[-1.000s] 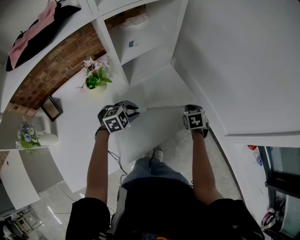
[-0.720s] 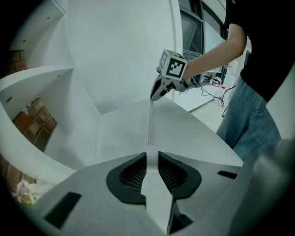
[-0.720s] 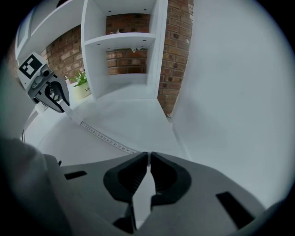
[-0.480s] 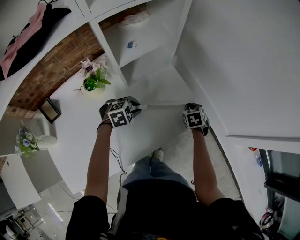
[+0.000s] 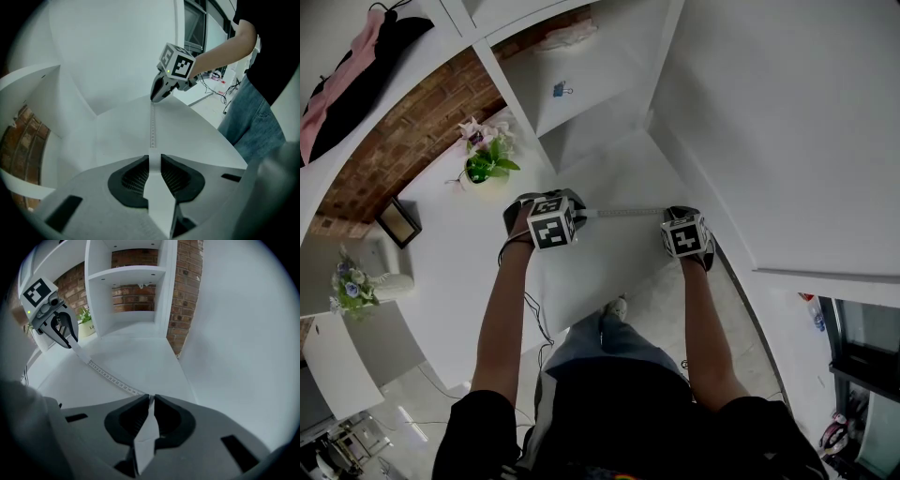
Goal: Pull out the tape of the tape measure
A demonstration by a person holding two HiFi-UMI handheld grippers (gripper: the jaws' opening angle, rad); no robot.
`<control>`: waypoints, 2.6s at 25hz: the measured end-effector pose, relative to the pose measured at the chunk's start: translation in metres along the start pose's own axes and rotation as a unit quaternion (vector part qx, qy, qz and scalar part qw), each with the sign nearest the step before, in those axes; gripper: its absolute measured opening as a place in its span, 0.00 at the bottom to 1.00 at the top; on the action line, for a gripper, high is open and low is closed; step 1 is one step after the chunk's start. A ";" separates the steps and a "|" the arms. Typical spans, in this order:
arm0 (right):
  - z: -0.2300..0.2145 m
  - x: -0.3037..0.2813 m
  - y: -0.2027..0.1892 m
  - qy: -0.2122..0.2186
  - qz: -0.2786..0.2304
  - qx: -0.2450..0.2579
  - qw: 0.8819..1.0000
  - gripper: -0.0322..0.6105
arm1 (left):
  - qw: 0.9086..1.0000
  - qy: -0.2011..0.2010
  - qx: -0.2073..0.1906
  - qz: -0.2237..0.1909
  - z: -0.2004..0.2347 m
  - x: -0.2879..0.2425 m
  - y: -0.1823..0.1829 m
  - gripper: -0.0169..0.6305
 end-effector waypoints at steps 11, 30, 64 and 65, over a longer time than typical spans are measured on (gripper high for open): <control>0.000 0.002 -0.006 0.002 -0.006 -0.007 1.000 0.10 | 1.000 0.001 -0.014 0.022 0.002 -0.002 0.000 0.15; 0.002 0.014 -0.008 0.000 -0.033 -0.028 0.999 0.12 | 0.999 0.019 0.026 0.002 0.007 -0.005 0.000 0.27; 0.068 0.190 0.011 -0.056 -0.497 -0.006 0.866 0.05 | 0.733 0.443 0.393 -0.336 -0.040 0.170 0.003 0.04; 0.071 0.191 0.011 -0.057 -0.499 -0.005 0.865 0.05 | 0.733 0.444 0.392 -0.335 -0.042 0.171 0.004 0.04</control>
Point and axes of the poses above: the fingertips, and each gripper's own axes: x backward along the fingers, z to its left, y out of its top, the point moved 10 cm from there along x, backward along the fingers, and after that the axes turned 15 degrees about y, right-handed, at the moved point
